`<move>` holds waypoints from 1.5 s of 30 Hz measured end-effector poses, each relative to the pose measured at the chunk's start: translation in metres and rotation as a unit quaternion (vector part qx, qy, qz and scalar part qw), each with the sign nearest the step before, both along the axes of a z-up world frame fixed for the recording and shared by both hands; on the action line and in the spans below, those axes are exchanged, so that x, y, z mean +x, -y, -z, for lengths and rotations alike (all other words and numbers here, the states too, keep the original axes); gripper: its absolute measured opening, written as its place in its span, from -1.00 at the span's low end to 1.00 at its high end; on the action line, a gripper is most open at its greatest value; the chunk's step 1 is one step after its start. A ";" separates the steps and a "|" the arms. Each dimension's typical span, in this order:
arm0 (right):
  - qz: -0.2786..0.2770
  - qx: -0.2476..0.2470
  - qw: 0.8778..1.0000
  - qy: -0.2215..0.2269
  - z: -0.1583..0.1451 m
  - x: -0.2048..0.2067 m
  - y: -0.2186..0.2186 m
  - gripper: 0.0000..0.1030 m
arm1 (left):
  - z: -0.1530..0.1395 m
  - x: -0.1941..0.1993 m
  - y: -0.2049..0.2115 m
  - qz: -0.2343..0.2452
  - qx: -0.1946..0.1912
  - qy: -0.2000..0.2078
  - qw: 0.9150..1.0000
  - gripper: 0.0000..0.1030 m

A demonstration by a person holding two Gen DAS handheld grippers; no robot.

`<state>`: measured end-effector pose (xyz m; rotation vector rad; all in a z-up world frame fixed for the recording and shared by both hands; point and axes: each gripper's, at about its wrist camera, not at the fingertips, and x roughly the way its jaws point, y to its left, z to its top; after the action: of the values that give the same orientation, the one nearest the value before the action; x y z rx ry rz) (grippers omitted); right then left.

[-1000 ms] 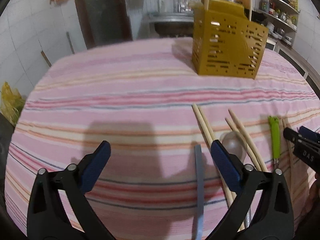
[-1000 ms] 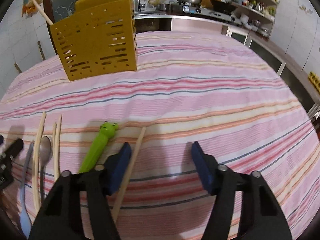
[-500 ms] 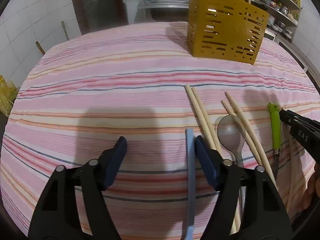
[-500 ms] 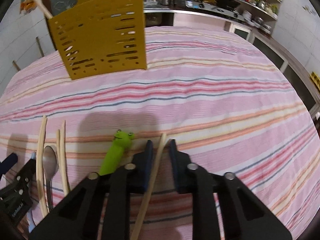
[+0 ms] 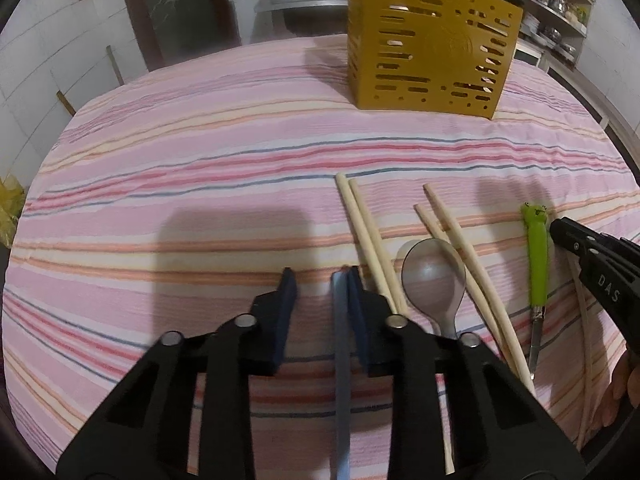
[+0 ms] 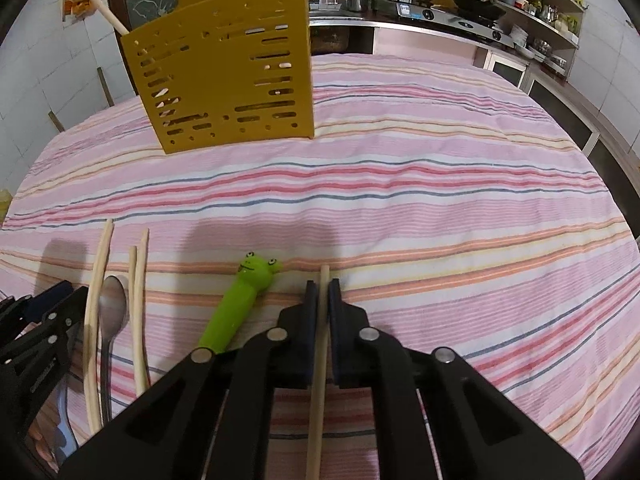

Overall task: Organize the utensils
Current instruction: 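Grasp the blue spatula with the left tool while the right tool grasps a chopstick, then carry the blue spatula and chopstick with both tools over the yellow holder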

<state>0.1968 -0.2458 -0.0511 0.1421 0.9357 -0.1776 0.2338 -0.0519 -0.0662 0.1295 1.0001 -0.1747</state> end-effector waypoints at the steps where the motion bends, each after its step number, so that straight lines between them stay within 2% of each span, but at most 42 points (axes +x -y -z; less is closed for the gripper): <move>1: 0.001 0.005 1.000 0.002 -0.001 -0.001 0.001 -0.88 | 0.000 0.001 -0.001 -0.001 -0.002 -0.002 1.000 -0.70; 2: 0.001 0.008 1.000 0.005 -0.001 -0.002 0.003 -0.88 | -0.001 0.003 -0.003 -0.002 -0.012 -0.004 1.000 -0.85; 3: 0.002 0.012 1.000 0.008 -0.002 -0.002 0.004 -0.88 | -0.001 0.004 -0.004 -0.002 -0.017 -0.006 1.000 -0.88; 6: 0.001 0.015 1.000 0.021 -0.007 -0.006 0.006 -0.88 | -0.001 0.007 -0.009 -0.006 -0.037 -0.010 0.999 -0.88; 13: -0.001 0.032 0.998 0.063 -0.026 -0.017 0.011 -0.88 | -0.010 0.001 -0.014 -0.018 -0.041 0.005 0.999 -0.88; 21: 0.003 0.026 0.991 0.130 -0.058 -0.037 0.012 -0.88 | -0.045 -0.022 -0.026 -0.036 -0.034 0.086 0.995 -0.88; 27: -0.003 0.010 0.983 0.183 -0.081 -0.056 0.008 -0.88 | -0.072 -0.047 -0.034 -0.042 -0.029 0.156 0.986 -0.88; 32: -0.010 0.016 0.976 0.217 -0.092 -0.070 0.008 -0.88 | -0.089 -0.068 -0.039 -0.046 -0.026 0.200 0.978 -0.88; 45: -0.022 0.010 0.961 0.276 -0.112 -0.100 0.002 -0.88 | -0.114 -0.107 -0.055 -0.055 -0.043 0.265 0.962 -0.88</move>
<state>0.0963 -0.2481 0.0604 0.1776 0.3830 -0.0798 0.1268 0.0031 0.0479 0.0368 0.4623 -0.0736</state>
